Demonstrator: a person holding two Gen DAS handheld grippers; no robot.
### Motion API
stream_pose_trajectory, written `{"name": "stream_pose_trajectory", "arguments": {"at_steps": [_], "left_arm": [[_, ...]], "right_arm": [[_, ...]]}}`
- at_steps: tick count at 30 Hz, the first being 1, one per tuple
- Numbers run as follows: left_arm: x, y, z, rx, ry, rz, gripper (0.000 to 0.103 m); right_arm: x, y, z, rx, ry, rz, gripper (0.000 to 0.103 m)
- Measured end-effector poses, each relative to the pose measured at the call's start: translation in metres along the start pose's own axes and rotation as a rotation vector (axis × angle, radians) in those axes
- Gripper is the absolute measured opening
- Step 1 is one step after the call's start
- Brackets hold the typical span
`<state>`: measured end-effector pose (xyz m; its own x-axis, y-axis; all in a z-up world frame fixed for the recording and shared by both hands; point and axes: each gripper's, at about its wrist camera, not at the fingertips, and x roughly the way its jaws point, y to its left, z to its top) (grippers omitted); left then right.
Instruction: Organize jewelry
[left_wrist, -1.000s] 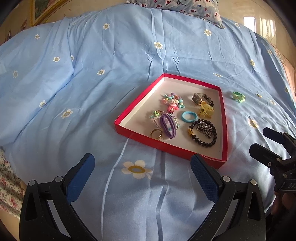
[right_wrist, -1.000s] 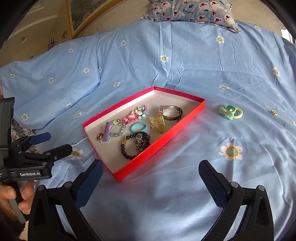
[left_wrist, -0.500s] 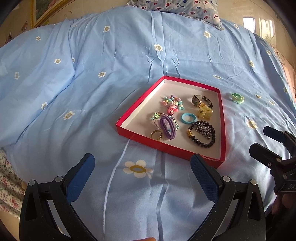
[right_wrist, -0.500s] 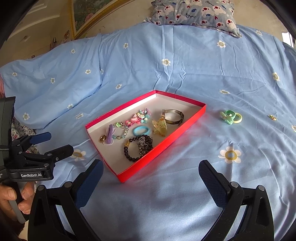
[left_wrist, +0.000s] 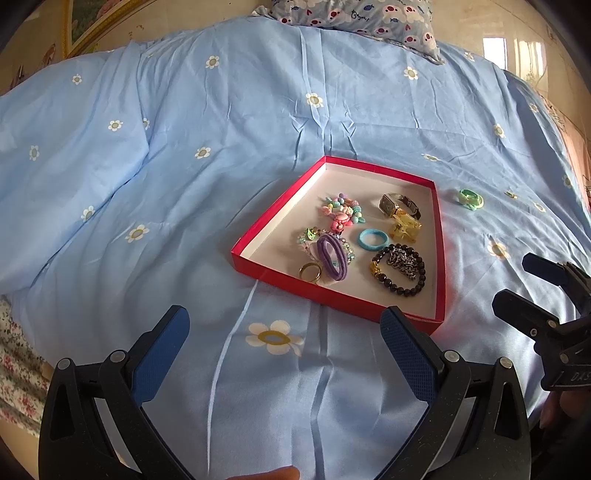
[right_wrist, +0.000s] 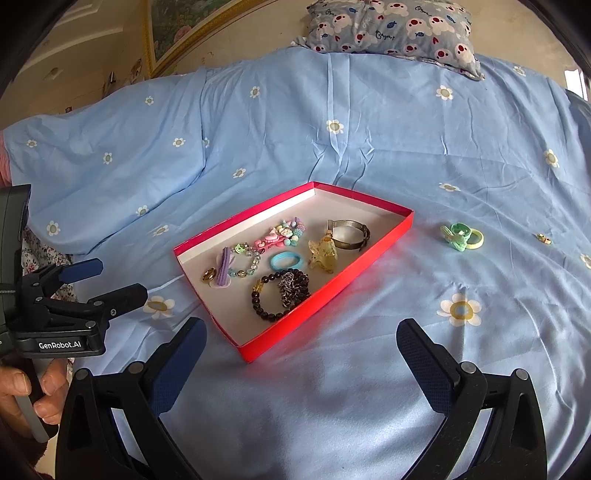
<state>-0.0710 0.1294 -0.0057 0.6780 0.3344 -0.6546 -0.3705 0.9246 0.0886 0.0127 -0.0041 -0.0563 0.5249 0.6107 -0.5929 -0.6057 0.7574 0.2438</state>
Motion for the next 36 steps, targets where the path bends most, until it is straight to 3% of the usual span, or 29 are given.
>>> {"name": "stream_pose_trajectory", "arguments": {"at_steps": [36], "left_arm": [[-0.007,-0.006,0.004,0.017,-0.016,-0.032,0.103]], "right_arm": [[-0.011,0.008,0.007,-0.006,-0.02,0.008,0.103]]}}
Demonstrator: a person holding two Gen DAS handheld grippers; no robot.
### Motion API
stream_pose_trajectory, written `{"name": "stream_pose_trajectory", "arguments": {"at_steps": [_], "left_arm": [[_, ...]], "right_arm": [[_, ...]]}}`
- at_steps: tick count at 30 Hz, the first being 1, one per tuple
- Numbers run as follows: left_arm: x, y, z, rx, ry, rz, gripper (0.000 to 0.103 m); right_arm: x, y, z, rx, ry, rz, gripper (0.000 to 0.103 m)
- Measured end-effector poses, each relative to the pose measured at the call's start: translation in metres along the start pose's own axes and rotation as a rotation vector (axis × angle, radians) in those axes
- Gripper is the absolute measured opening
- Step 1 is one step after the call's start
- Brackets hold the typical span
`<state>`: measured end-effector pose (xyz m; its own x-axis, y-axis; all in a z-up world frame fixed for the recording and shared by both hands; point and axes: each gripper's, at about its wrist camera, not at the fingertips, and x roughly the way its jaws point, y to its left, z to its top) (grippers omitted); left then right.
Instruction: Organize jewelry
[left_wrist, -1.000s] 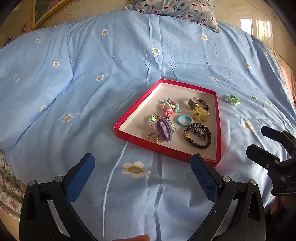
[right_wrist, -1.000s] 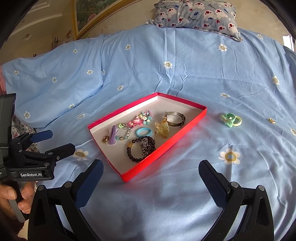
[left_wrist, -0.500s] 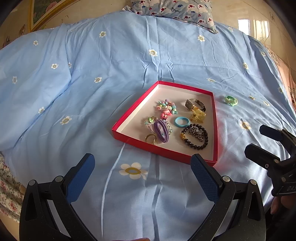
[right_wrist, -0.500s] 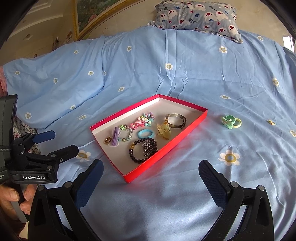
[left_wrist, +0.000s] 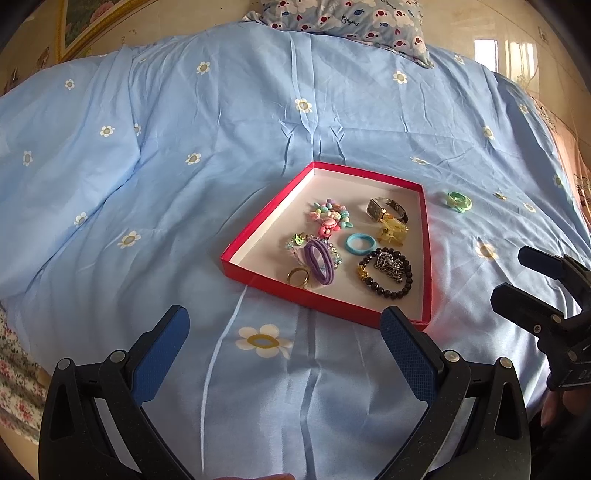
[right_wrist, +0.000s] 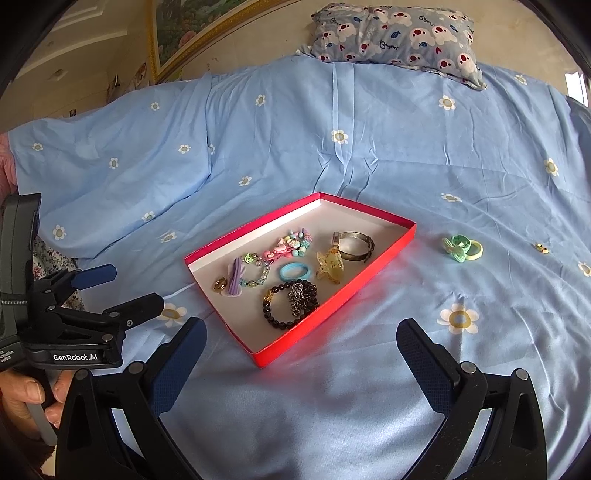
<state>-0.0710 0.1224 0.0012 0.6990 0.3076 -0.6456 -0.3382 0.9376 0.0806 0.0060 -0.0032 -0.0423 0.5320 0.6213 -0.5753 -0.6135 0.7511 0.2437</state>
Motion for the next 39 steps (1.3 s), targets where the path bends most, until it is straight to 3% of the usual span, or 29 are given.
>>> {"name": "stream_pose_trajectory", "arguments": {"at_steps": [39], "left_arm": [[0.0045,-0.0025,-0.0006,0.005,0.002,-0.006,0.103]], "right_arm": [[0.0021,-0.0013,0.0003,0.0,0.018,0.002,0.103]]}}
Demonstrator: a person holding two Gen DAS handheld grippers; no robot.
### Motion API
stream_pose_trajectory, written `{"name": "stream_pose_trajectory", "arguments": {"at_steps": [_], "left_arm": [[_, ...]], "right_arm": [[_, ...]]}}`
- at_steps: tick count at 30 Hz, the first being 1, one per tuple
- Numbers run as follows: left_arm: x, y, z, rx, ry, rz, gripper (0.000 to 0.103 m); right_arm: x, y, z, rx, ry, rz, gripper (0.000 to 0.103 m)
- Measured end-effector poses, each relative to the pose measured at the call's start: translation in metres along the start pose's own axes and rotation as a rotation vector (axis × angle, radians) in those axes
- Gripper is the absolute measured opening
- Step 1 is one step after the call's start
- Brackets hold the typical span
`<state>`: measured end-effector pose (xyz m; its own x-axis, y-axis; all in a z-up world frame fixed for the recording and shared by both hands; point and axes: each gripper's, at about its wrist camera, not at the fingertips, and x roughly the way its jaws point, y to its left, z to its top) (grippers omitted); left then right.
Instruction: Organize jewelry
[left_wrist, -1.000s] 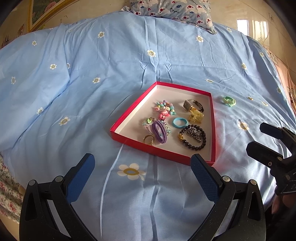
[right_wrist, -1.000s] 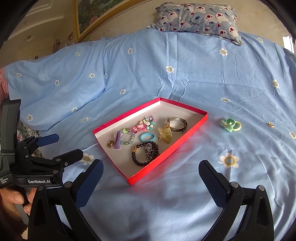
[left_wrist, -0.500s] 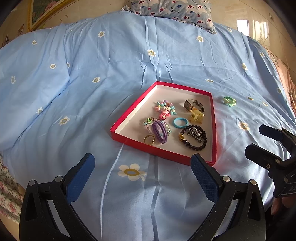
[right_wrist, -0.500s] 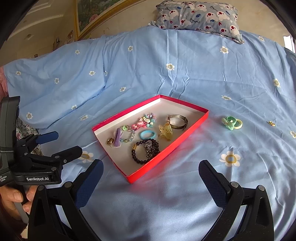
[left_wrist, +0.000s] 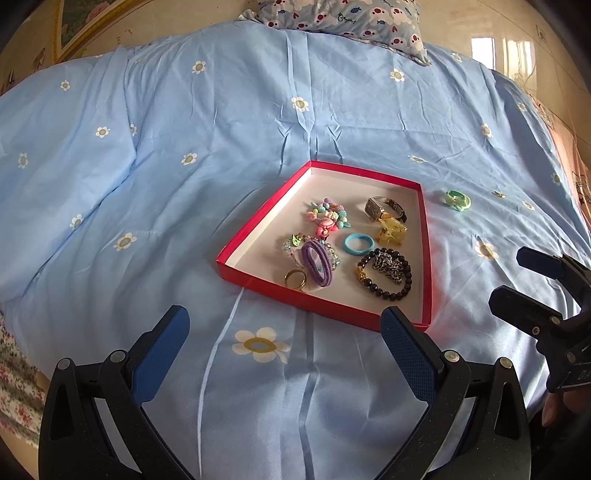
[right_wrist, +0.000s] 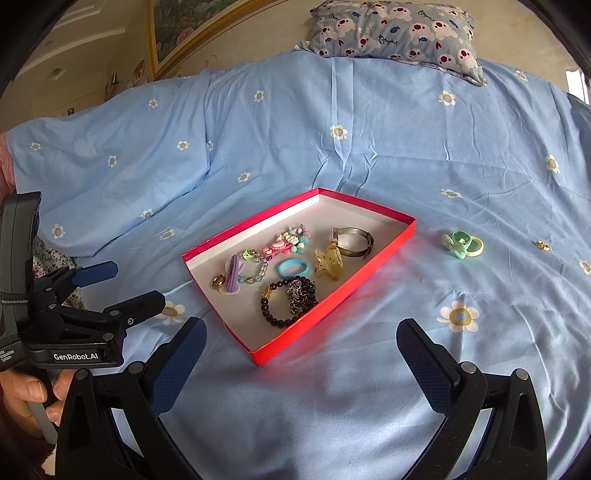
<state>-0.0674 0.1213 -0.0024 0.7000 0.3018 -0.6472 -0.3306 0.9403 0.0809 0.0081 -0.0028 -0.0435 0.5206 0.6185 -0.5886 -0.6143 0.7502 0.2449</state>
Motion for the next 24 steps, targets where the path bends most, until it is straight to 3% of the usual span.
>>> {"name": "stream_pose_trajectory", "arguments": {"at_steps": [24], "left_arm": [[0.011,-0.003,0.001,-0.002,0.019,-0.007,0.103]], "right_arm": [[0.01,-0.007,0.0,0.025,0.023,0.008,0.103]]}}
